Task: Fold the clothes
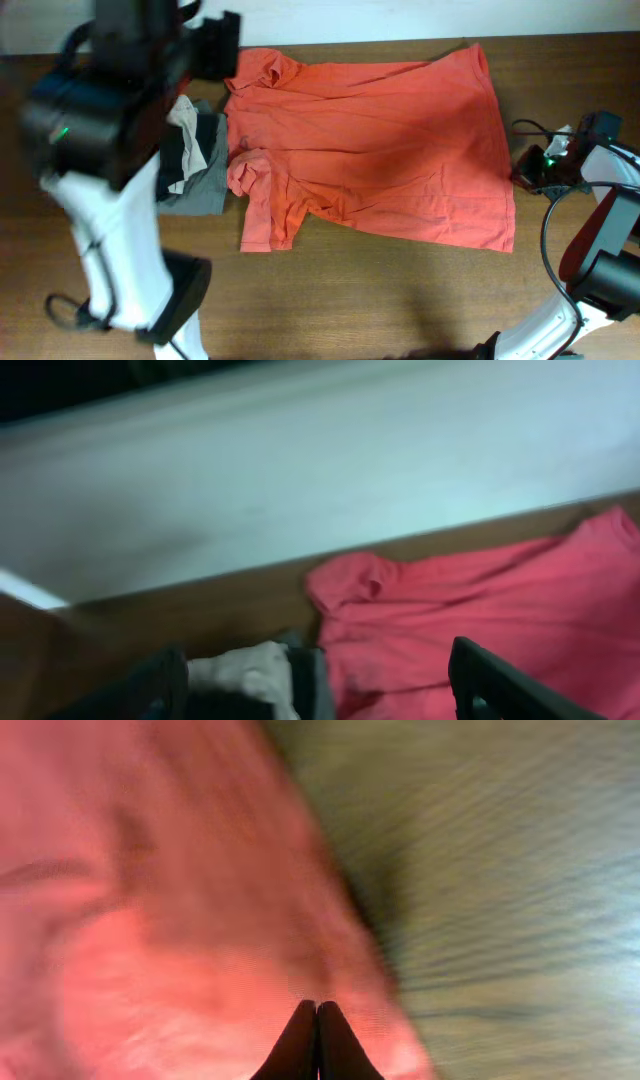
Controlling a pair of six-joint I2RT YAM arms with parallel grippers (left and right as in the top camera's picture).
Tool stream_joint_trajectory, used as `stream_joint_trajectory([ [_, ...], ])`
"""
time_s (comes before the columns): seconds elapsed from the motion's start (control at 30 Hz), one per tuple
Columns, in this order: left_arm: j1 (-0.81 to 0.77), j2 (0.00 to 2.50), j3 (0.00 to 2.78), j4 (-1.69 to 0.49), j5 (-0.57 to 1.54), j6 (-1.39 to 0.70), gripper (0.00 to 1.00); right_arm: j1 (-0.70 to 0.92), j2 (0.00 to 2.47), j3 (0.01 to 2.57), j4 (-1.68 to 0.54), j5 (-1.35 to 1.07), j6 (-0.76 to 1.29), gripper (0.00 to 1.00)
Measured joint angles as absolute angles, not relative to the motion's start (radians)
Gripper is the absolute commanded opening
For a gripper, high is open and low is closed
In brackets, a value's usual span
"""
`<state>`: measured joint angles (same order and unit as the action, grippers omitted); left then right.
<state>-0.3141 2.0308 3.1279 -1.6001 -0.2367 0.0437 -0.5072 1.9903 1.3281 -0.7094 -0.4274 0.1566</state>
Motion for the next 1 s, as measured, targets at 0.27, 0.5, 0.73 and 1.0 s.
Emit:
stream_joint_trajectory([
  [0.27, -0.314, 1.966, 3.141, -1.602, -0.258, 0.09, 0.99, -0.383, 1.989, 1.328, -0.643, -0.44, 0.108, 0.04],
  [0.5, -0.314, 1.981, 3.137, -1.592, -0.237, 0.091, 0.99, -0.285, 2.037, 1.328, -0.603, -0.322, 0.134, 0.04],
  [0.73, -0.314, 1.98, 3.136, -1.59, -0.236, 0.091, 0.99, -0.277, 2.048, 1.353, -0.67, -0.162, 0.25, 0.04],
  [1.0, -0.314, 1.975, 3.136, -1.581, -0.236, 0.091, 0.99, -0.359, 2.041, 1.36, -0.742, -0.007, 0.339, 0.04],
])
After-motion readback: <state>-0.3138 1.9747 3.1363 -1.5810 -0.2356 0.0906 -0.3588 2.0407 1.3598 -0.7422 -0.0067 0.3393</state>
